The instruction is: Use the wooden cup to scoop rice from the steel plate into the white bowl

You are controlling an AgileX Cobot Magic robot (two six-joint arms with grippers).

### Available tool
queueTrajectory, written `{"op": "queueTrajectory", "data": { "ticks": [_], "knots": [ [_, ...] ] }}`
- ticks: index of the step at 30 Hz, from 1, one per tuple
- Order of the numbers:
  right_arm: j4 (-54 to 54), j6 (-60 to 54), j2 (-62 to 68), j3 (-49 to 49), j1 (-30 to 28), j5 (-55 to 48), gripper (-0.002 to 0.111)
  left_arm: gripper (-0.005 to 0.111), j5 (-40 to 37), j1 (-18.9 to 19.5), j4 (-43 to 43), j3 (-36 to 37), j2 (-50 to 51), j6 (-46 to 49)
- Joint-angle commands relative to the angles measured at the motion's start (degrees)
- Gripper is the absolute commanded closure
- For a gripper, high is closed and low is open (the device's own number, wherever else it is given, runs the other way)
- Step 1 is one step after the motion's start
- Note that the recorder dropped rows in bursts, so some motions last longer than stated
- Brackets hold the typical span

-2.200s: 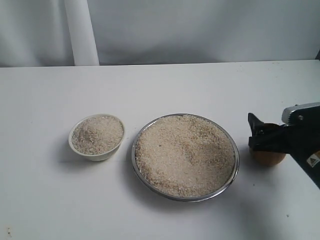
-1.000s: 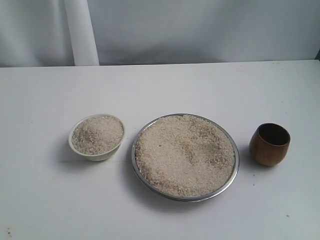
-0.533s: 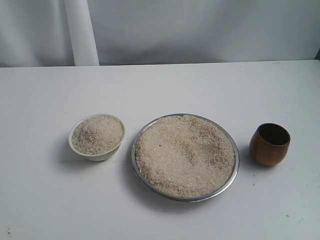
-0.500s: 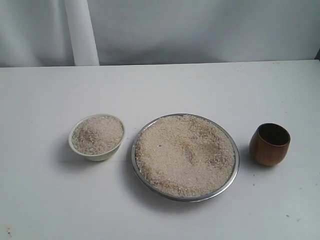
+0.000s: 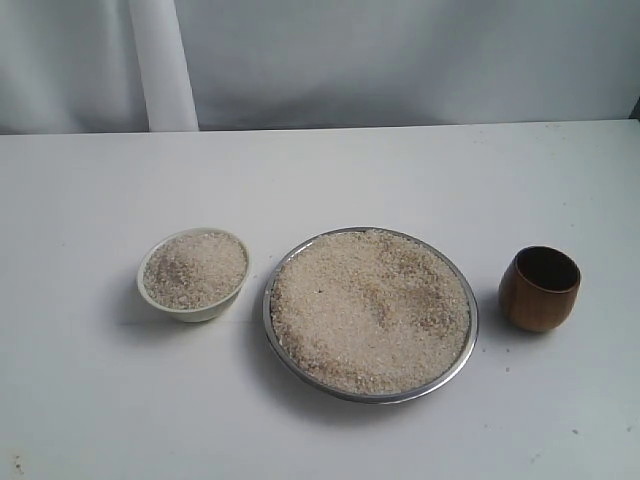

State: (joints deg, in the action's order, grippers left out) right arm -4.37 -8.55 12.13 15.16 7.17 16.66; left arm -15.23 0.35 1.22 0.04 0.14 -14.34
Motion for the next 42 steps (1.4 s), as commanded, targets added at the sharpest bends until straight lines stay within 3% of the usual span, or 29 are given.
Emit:
{"op": "queueTrajectory", "data": {
  "ticks": [1, 6, 14, 21, 28, 42],
  "knots": [
    [1.6, -1.6, -4.6, -0.3, -3.7, -11.2, 0.108, 0.107, 0.0, -0.4, -0.2, 0.0, -0.1, -0.2],
    [1.2, -1.6, -10.1, -0.3, -6.0, -17.5, 0.108, 0.107, 0.0, -0.4, -0.2, 0.0, -0.1, -0.2],
    [0.3, -0.5, -12.1, -0.3, -7.5, -15.5, 0.108, 0.107, 0.0, -0.4, -0.2, 0.0, -0.1, -0.2],
    [-1.0, 2.2, -12.1, -0.3, -7.9, -27.7, 0.108, 0.107, 0.0, -0.4, -0.2, 0.0, -0.1, -0.2],
    [0.0, 4.8, -12.1, -0.4, -7.9, -31.7, 0.108, 0.107, 0.0, -0.4, -0.2, 0.0, -0.1, -0.2],
    [1.0, 7.4, -12.1, -15.2, -8.0, -21.7, 0.108, 0.107, 0.0, -0.4, -0.2, 0.0, -0.1, -0.2]
  ]
}}
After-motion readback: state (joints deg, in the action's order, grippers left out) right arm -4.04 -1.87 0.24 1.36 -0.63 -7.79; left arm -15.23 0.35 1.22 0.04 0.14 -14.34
